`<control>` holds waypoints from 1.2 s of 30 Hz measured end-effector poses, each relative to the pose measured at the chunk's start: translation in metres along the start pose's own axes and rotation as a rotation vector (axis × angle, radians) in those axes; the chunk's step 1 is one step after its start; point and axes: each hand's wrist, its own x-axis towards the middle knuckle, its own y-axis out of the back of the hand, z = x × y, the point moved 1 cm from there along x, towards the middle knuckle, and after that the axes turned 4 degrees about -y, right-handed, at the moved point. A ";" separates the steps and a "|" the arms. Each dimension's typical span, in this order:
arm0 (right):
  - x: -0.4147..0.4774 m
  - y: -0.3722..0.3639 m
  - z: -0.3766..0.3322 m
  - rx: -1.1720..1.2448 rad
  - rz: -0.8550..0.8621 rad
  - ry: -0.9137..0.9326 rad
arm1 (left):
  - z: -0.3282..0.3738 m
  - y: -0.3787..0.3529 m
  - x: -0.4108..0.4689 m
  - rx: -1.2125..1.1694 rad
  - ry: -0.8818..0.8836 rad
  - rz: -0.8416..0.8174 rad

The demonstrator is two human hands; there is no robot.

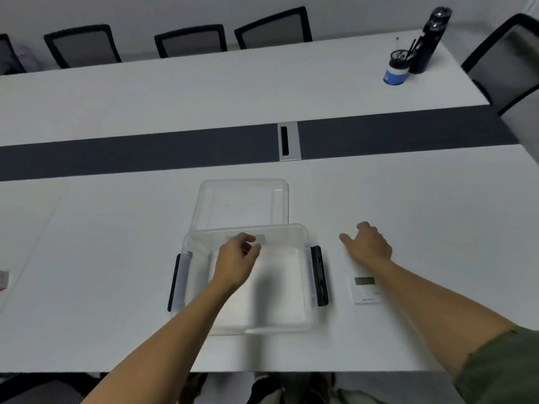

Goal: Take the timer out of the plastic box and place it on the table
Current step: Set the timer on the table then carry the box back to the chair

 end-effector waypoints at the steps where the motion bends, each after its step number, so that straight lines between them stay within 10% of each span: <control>1: 0.003 0.004 -0.011 0.039 -0.009 0.024 | -0.004 0.015 0.006 0.018 0.000 0.075; 7: 0.026 -0.003 -0.113 0.260 -0.172 0.049 | -0.070 0.106 0.069 0.106 0.205 0.292; 19: 0.069 -0.071 -0.184 0.528 -0.449 -0.357 | -0.148 0.092 0.176 -0.234 0.577 -0.118; 36: 0.054 -0.018 -0.174 0.383 -0.002 -0.153 | -0.098 0.110 0.172 -0.047 0.290 0.245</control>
